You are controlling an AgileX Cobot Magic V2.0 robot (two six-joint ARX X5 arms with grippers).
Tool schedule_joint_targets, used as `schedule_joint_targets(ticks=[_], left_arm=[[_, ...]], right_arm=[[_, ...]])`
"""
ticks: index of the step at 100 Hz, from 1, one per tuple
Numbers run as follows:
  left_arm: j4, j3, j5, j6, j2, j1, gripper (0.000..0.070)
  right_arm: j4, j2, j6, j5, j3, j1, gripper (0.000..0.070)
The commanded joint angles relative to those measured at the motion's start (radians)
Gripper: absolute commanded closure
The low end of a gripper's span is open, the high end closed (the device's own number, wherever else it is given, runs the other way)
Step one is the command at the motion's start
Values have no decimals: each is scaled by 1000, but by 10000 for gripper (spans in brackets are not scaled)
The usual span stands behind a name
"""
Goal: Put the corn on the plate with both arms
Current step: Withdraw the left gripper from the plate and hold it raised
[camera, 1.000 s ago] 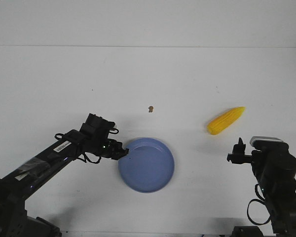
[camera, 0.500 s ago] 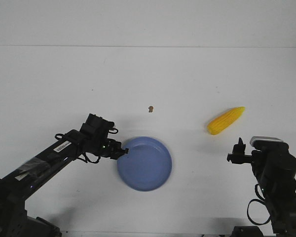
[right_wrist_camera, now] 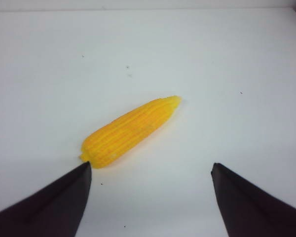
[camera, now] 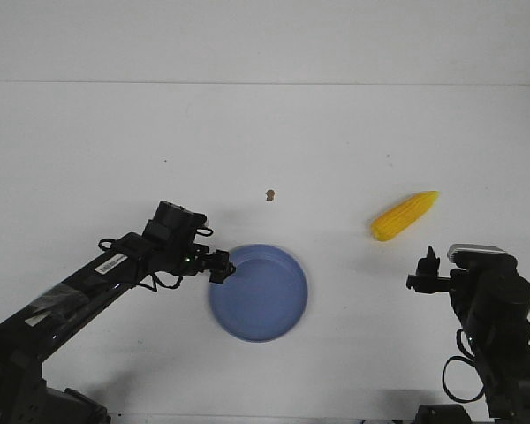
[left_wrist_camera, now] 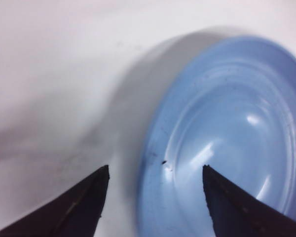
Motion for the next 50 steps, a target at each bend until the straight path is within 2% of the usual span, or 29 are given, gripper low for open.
schedule_joint_targets(ticks=[1, 12, 16, 24, 30, 37, 50], left_arm=[[14, 19, 2, 27, -28, 4, 304], [33, 22, -2, 53, -102, 30, 302], [34, 22, -19, 66, -132, 43, 279], [24, 22, -98, 113, -194, 74, 191], [10, 22, -173, 159, -241, 99, 151], [-6, 22, -240, 207, -290, 129, 150], [-36, 22, -313, 235, -378, 187, 150]], right_arm=[[13, 2, 1, 0, 12, 0, 185], [13, 2, 1, -1, 12, 0, 185], [13, 2, 1, 0, 12, 0, 185], [16, 2, 1, 0, 12, 0, 185], [16, 2, 1, 0, 12, 0, 185], [16, 2, 1, 0, 12, 0, 185], [16, 2, 1, 0, 12, 0, 185]])
